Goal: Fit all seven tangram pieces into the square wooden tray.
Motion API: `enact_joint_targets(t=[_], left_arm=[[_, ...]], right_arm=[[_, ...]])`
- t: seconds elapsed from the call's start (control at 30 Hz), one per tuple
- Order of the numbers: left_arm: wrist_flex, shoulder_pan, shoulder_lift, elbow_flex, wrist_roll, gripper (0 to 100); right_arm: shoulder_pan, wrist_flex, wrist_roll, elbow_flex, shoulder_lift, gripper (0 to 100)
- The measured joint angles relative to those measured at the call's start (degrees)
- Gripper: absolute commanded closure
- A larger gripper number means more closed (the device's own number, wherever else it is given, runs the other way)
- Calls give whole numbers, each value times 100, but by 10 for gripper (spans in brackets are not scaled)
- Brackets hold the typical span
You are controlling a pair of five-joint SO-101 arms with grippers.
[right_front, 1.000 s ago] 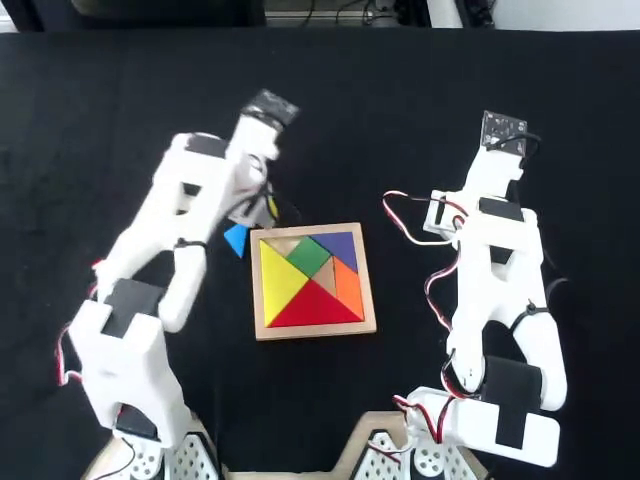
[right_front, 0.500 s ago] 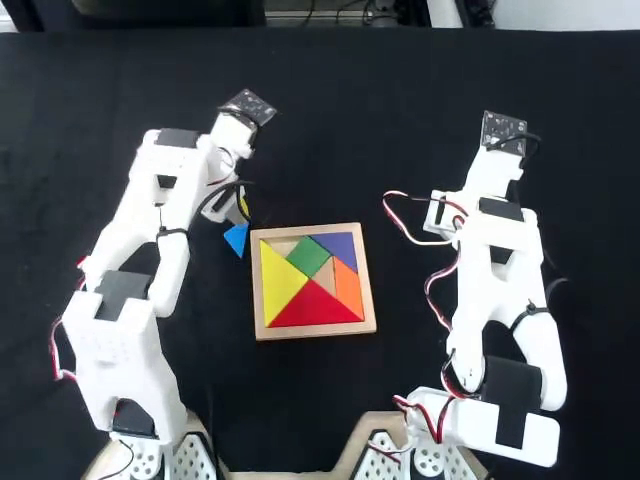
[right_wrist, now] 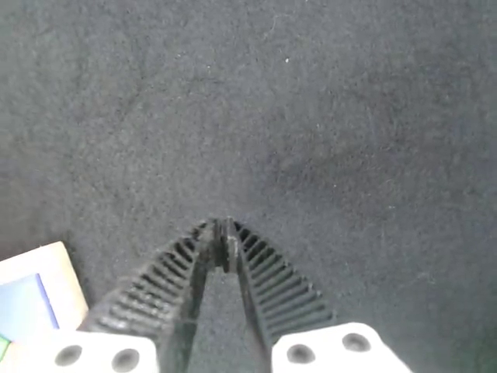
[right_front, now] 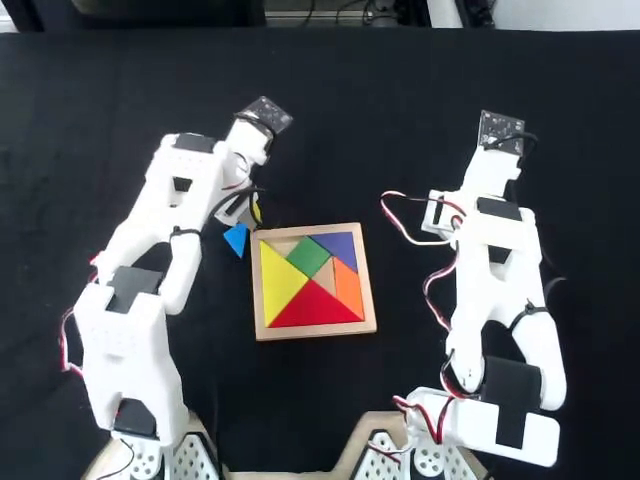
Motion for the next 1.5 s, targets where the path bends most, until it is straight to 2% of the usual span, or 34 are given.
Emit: enact_joint_targets(t=[0.4, 0.57, 0.77, 0.87, 1.07, 1.17, 1.27, 1.5], left_arm=[[-35, -193, 589, -501, 9, 744], [378, -659, 589, -624, -334, 744], [589, -1178, 589, -651, -413, 744], [633, -1363, 589, -651, -536, 745], [1266, -1600, 563, -862, -914, 745], [1152, -1600, 352, -888, -905, 745], [651, -1521, 229, -897, -527, 745], [-88, -888, 237, -246, -308, 745]], right_arm=[[-9, 0, 0, 0, 0, 987], [-9, 0, 0, 0, 0, 987], [-18, 0, 0, 0, 0, 987], [-18, 0, 0, 0, 0, 987], [-18, 0, 0, 0, 0, 987], [-35, 0, 0, 0, 0, 987], [-35, 0, 0, 0, 0, 987], [-35, 0, 0, 0, 18, 987]])
